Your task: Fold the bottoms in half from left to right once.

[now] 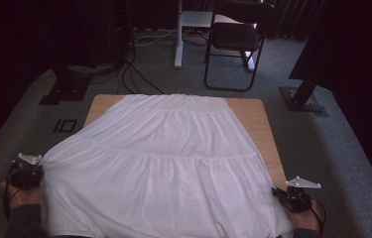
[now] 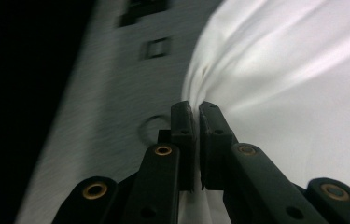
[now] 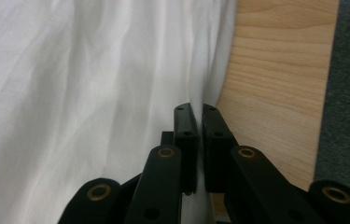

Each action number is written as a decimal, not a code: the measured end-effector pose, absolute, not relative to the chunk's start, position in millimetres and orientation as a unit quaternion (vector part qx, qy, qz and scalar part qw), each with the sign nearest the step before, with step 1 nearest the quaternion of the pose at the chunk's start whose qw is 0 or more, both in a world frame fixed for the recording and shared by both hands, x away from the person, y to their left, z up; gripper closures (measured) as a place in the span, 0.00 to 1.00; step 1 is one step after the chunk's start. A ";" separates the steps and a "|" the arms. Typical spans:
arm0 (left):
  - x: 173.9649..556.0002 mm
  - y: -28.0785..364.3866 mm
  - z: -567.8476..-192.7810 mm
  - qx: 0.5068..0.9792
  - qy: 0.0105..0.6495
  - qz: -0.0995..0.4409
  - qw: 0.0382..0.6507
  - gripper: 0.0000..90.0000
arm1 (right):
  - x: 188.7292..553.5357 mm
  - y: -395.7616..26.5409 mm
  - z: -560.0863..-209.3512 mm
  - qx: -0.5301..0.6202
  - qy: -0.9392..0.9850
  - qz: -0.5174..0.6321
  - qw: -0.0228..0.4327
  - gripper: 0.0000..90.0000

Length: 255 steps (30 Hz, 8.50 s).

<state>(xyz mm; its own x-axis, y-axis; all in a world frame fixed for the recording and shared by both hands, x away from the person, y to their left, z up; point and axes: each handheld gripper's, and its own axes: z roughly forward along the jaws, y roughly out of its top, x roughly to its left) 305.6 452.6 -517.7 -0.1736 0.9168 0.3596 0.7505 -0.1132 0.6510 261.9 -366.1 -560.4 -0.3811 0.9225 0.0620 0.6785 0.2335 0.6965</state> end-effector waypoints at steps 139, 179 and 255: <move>397.3 176.0 -535.5 0.822 0.424 0.247 0.289 0.94 | 379.8 -268.1 -550.8 0.503 0.784 0.308 0.194 0.95; 258.0 244.9 -530.0 0.805 0.418 0.171 0.385 0.58 | 362.5 -230.6 -516.4 0.406 0.815 0.384 0.153 0.97; 231.8 264.5 -538.3 0.813 0.414 0.170 0.374 0.95 | 318.6 -242.9 -516.5 0.411 0.791 0.435 0.128 0.98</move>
<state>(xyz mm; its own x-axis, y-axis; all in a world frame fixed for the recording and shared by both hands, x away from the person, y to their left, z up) 231.8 264.5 -538.3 0.5999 0.7994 -0.0325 0.5450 -0.3785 0.7481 318.6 -242.9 -516.5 -0.6287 0.7620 0.1553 0.5388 0.2828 0.7935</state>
